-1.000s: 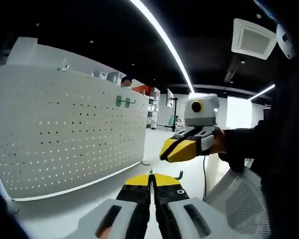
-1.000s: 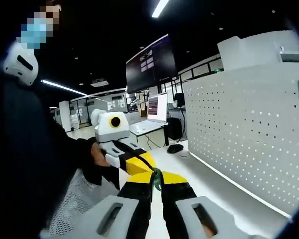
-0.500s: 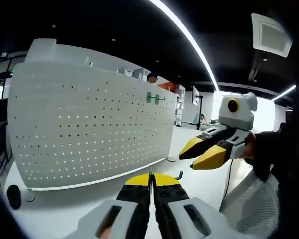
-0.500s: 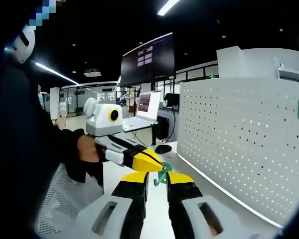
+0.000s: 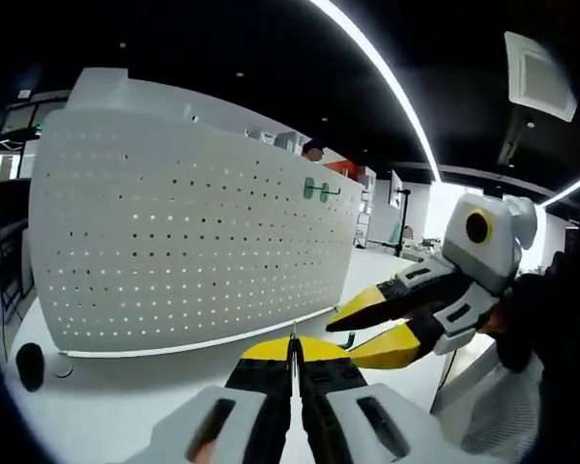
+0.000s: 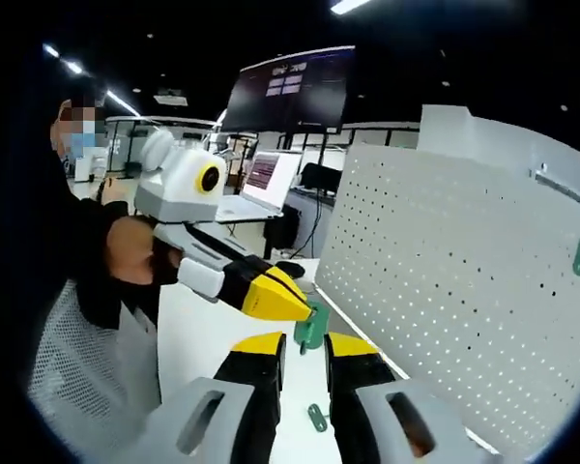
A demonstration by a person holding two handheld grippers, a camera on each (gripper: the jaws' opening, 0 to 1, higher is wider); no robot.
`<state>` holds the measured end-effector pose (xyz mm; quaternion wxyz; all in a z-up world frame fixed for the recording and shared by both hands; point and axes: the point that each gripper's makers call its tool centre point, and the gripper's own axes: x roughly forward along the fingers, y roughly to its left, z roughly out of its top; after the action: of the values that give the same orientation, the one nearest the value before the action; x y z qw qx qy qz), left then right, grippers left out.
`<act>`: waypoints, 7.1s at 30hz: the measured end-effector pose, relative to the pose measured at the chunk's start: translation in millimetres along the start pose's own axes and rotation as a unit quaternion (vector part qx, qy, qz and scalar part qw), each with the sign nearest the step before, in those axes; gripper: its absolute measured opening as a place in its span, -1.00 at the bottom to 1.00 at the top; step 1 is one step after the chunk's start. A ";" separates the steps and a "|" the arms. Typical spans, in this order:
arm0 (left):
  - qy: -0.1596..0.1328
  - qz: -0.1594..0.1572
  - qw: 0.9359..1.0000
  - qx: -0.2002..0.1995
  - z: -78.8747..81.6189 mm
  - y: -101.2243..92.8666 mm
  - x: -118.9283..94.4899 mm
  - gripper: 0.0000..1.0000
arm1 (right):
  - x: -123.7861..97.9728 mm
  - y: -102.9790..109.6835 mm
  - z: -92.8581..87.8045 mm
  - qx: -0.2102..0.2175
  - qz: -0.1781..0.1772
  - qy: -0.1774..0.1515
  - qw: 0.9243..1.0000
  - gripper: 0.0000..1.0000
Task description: Insert the hook assembly into the mounting plate slot until the hook locks in place.
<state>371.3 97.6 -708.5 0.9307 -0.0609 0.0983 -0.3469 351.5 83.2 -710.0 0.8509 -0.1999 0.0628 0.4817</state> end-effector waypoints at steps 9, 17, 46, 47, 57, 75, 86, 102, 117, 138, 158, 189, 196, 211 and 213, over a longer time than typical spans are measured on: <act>0.000 0.001 1.000 -0.010 -0.2 0.8 0.1 -0.98 | 8.9 -7.3 -2.0 -0.015 -0.035 0.006 0.999 -0.82; -0.003 0.000 1.000 -0.016 0.6 1.0 0.7 -0.98 | 13.0 -5.8 -1.3 -0.020 -0.044 0.008 0.999 -0.90; -0.011 -0.019 0.999 -0.041 1.8 -5.3 1.2 -0.98 | 13.0 -9.3 -1.4 0.007 -0.071 0.008 0.997 -0.98; -0.011 -0.020 0.999 -0.042 1.6 -5.2 1.5 -0.98 | 13.2 -9.4 -1.9 0.010 -0.071 0.008 0.997 -0.98; -0.023 -0.029 0.999 -0.029 5.1 -8.6 3.1 -0.92 | 11.2 -13.1 -1.6 0.020 -0.074 0.005 0.997 -0.99; -0.029 -0.052 0.998 0.011 7.8 -24.5 5.4 -0.54 | -15.2 -49.4 -10.6 0.051 -0.128 0.007 0.990 -0.99; -0.034 -0.066 0.995 0.066 11.3 -38.8 6.1 -0.27 | -34.3 -70.6 -13.8 0.061 -0.161 0.006 0.985 -0.99; -0.038 -0.067 0.991 0.110 12.0 -48.4 8.9 0.14 | -88.8 -139.5 -16.8 0.074 -0.248 -0.003 0.966 -0.99; -0.038 -0.063 0.991 0.109 12.0 -46.6 8.4 0.26 | -144.0 -209.2 -5.9 0.071 -0.339 -0.024 0.938 -0.99; -0.037 -0.056 0.992 0.111 13.1 -39.9 8.2 0.25 | -160.3 -266.0 12.0 0.065 -0.390 -0.051 0.917 -0.99; -0.030 -0.057 0.991 0.113 10.5 -39.2 11.6 0.24 | -177.0 -332.8 6.7 0.094 -0.443 -0.071 0.889 -0.99; -0.023 -0.053 0.993 0.106 5.7 -34.0 13.4 0.21 | -166.6 -376.6 -8.2 0.113 -0.454 -0.062 0.881 -0.99; -0.024 -0.053 0.993 0.106 5.8 -33.5 12.8 0.20 | -164.3 -376.8 -11.1 0.114 -0.456 -0.060 0.881 -0.99; -0.027 -0.054 0.993 0.101 6.8 -32.8 12.6 0.19 | -161.2 -378.0 -14.2 0.088 -0.463 -0.044 0.881 -0.97; -0.026 -0.055 0.993 0.100 6.7 -33.2 12.7 0.19 | -161.6 -378.4 -16.5 0.092 -0.461 -0.042 0.881 -0.95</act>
<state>361.2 64.6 -697.8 0.9138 0.0178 0.0350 -0.4044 587.3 -224.3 -570.9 0.9933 -0.1064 -0.0286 0.0346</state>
